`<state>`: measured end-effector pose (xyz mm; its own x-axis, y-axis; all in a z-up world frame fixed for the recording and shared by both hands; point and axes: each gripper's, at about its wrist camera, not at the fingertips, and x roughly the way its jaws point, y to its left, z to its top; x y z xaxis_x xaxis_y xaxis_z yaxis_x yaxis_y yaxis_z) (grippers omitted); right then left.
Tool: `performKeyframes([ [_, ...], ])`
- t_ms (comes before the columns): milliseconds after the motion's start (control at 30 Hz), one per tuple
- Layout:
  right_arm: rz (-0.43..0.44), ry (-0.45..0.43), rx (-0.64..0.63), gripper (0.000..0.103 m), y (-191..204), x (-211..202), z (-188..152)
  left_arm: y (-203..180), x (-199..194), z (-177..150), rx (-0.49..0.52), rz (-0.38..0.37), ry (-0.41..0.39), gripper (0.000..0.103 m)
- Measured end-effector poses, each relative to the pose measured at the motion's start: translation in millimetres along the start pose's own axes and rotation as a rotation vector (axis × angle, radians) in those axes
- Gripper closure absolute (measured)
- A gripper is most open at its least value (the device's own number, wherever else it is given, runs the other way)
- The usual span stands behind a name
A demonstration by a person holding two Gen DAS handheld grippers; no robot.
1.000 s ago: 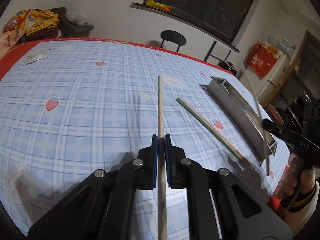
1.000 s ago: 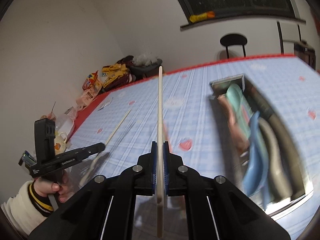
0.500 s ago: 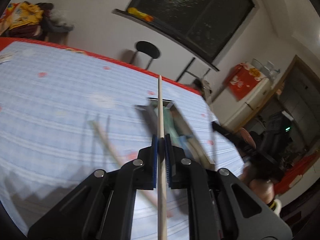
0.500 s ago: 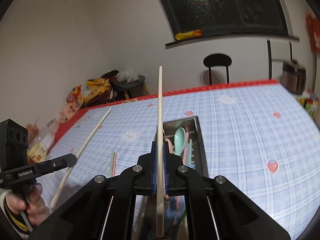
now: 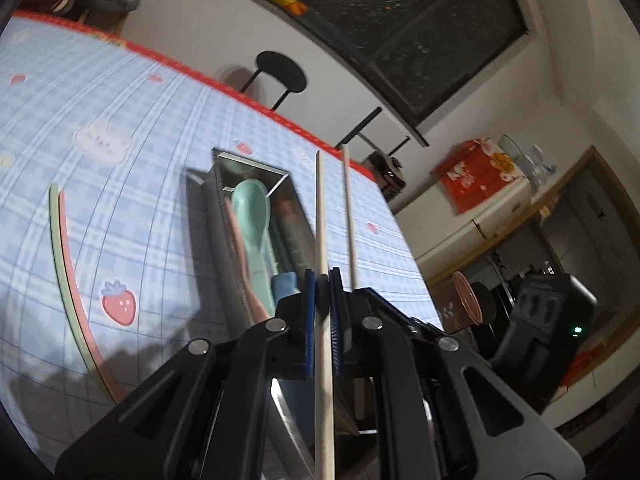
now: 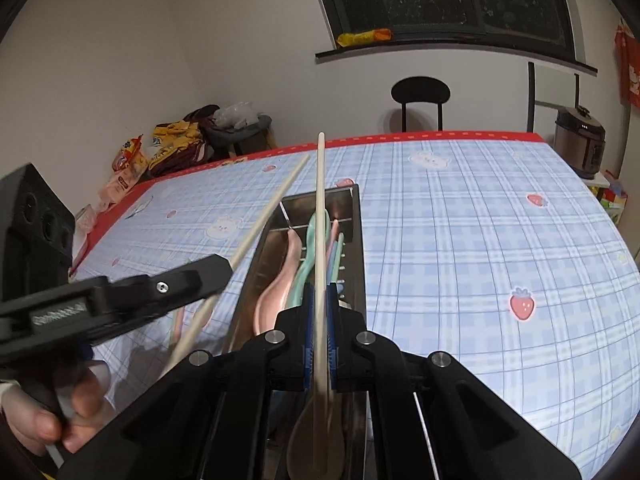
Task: Organize utensils
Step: 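Lift both beige chopsticks and carry them over the steel tray, then lower the chopsticks into the tray and open both grippers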
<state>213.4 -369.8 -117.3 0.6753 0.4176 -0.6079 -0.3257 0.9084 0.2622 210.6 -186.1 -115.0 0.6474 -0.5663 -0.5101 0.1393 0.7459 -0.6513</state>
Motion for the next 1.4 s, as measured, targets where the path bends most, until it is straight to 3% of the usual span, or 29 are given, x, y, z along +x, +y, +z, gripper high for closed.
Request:
performKeyframes([
  [400, -0.038, 0.056, -0.011, 0.097, 2, 11, -5, 8, 15, -12, -0.037, 0.05, -0.019, 0.092],
  [600, -0.048, 0.054, -0.01, 0.097, 1, 10, -6, 7, 19, -12, -0.035, 0.052, -0.016, 0.092],
  [833, -0.054, 0.06, -0.006, 0.097, -1, 11, -6, 12, 22, -13, -0.107, 0.018, -0.036, 0.092],
  [1033, -0.054, 0.066, -0.006, 0.097, 0, 14, -6, 17, 28, -16, -0.133, 0.045, -0.026, 0.093],
  [1333, -0.027, 0.029, 0.01, 0.095, -1, 7, -3, 6, 10, -3, -0.042, 0.045, -0.075, 0.074],
  [1400, -0.03, 0.003, 0.015, 0.086, 0, 1, -1, 5, -1, 3, -0.007, 0.068, -0.105, 0.067],
])
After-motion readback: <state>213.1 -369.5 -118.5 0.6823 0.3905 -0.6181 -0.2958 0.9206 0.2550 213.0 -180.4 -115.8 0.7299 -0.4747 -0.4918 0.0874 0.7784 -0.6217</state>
